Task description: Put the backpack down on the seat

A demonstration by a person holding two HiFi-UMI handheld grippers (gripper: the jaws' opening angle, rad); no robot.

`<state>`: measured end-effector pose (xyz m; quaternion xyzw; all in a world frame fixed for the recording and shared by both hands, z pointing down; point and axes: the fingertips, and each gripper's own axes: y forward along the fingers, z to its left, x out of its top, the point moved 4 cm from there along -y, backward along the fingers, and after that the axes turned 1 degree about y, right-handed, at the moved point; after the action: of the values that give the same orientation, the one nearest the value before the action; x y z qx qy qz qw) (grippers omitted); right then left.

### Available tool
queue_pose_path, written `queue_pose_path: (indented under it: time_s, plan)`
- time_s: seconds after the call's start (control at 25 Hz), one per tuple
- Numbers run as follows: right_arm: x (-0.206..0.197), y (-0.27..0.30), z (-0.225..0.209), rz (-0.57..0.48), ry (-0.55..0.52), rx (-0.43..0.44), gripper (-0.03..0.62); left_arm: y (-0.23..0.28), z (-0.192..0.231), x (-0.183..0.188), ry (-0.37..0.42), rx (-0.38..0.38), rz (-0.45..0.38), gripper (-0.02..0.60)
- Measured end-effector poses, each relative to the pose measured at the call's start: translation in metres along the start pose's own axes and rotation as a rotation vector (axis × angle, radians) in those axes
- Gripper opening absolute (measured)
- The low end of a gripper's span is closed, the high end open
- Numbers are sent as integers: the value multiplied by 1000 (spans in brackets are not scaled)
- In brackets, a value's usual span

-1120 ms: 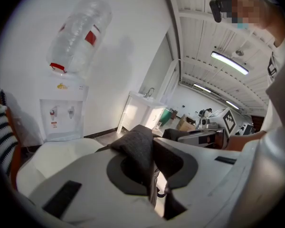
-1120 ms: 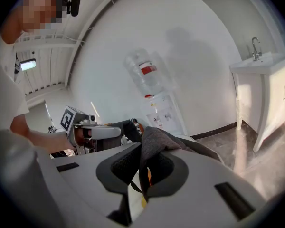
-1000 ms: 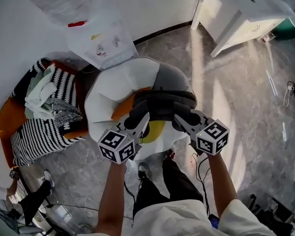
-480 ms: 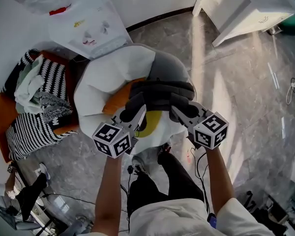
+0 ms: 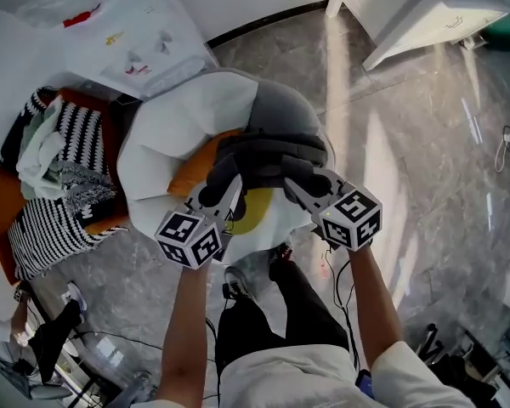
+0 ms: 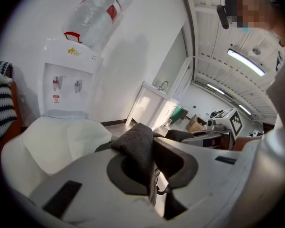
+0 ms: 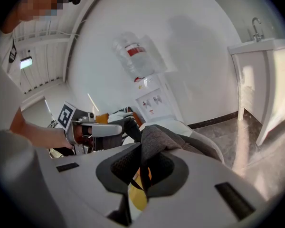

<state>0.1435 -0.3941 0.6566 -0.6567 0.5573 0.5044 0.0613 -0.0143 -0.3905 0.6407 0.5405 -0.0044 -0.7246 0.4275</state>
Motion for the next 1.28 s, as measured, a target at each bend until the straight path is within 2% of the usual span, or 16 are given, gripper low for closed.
queue_pose_path:
  time_s: [0.32, 0.8, 1.08, 1.28]
  plan:
    - [-4, 6, -12, 7, 7, -6, 34, 16, 7, -6, 20, 28, 20, 63]
    - [-7, 22, -28, 39, 21, 9, 34, 29, 18, -24, -15, 42, 42, 63]
    - [-12, 43, -40, 58, -11, -21, 34, 42, 37, -42, -5, 55, 61, 63]
    - [-24, 54, -44, 62, 31, -59, 37, 48, 48, -61, -43, 82, 115, 87]
